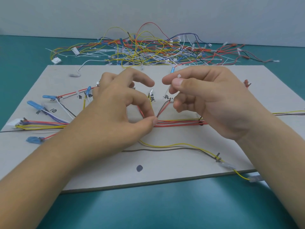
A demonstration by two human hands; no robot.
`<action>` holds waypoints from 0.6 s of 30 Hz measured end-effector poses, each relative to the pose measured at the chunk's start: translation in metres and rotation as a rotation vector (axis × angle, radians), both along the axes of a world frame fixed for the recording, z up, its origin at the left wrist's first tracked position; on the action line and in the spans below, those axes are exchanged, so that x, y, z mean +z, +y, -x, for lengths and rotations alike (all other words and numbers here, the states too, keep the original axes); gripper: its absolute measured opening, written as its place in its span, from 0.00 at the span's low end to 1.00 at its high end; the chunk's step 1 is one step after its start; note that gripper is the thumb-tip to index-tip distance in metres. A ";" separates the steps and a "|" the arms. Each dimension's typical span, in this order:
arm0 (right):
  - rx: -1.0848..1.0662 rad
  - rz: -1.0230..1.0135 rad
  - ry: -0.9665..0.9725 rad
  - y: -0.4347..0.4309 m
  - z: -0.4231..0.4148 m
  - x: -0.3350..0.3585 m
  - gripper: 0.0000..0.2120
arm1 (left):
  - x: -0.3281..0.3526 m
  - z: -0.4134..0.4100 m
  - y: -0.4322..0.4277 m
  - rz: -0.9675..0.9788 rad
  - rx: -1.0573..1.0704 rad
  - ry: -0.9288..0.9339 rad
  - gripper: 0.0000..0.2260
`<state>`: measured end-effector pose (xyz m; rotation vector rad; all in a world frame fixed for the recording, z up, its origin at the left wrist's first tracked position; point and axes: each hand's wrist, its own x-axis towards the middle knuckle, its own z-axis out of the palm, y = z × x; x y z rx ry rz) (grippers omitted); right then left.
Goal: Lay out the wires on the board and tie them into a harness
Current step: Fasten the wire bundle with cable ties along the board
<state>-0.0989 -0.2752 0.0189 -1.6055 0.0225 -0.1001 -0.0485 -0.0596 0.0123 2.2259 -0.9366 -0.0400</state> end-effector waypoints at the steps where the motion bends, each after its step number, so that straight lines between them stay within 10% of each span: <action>1: -0.019 0.011 -0.001 0.000 0.000 0.000 0.06 | 0.000 0.000 0.000 -0.004 -0.002 -0.001 0.06; 18: -0.267 0.210 -0.170 0.009 -0.002 0.003 0.08 | 0.005 -0.010 0.008 -0.070 -0.005 -0.001 0.07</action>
